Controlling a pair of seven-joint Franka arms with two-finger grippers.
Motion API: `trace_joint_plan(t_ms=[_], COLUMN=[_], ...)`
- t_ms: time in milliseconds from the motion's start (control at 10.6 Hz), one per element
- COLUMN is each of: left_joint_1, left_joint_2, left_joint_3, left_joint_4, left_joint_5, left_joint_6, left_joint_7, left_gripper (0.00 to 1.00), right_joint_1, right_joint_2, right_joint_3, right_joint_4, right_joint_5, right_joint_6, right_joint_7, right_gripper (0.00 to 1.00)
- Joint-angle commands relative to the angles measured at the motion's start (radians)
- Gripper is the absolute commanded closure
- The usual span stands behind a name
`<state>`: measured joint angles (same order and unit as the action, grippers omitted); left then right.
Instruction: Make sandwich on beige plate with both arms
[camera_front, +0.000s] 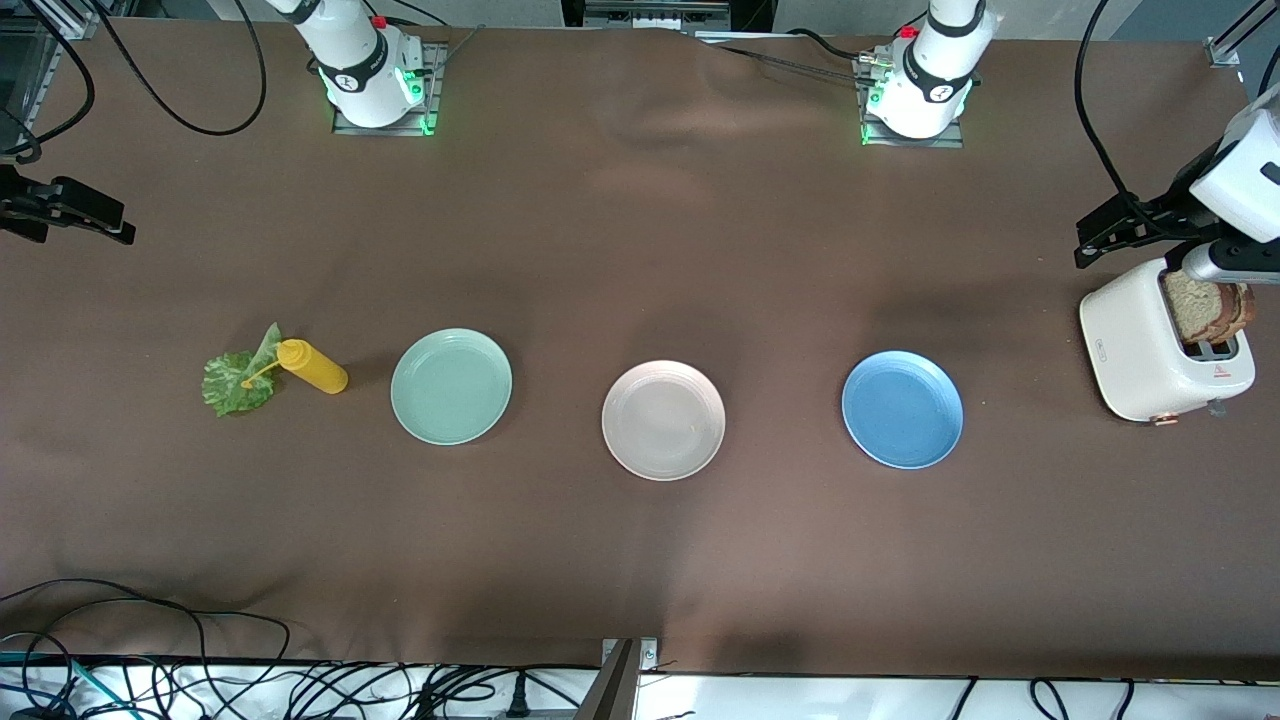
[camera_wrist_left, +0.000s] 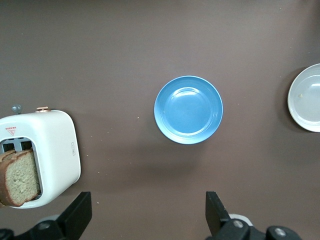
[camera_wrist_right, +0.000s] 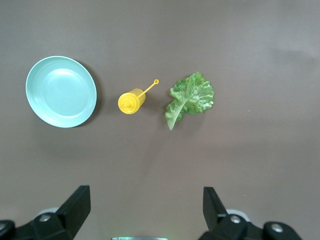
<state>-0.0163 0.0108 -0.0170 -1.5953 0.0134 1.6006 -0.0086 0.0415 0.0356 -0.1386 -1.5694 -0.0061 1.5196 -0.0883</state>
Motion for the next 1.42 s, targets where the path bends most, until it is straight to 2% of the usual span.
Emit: trace_joint_plan(t_ms=[0,1326], left_joint_1=[0.006,0.031], left_joint_2=[0.029,0.028], left_joint_3=[-0.003,0.006], left_joint_4=[0.021,0.018], left_joint_5=[-0.035,-0.027], left_joint_6=[-0.018,-0.051], left_joint_7=[0.004,0.012], left_gripper=[0.0,0.0], right_joint_1=[-0.002,-0.003], right_joint_2=[0.004,0.004], right_joint_3=[0.001,-0.007], right_joint_4=[0.028,0.032], right_joint_5=[-0.002,-0.002], right_joint_6=[-0.018,-0.015], right_joint_7=[-0.002,0.001], right_gripper=[0.0,0.0])
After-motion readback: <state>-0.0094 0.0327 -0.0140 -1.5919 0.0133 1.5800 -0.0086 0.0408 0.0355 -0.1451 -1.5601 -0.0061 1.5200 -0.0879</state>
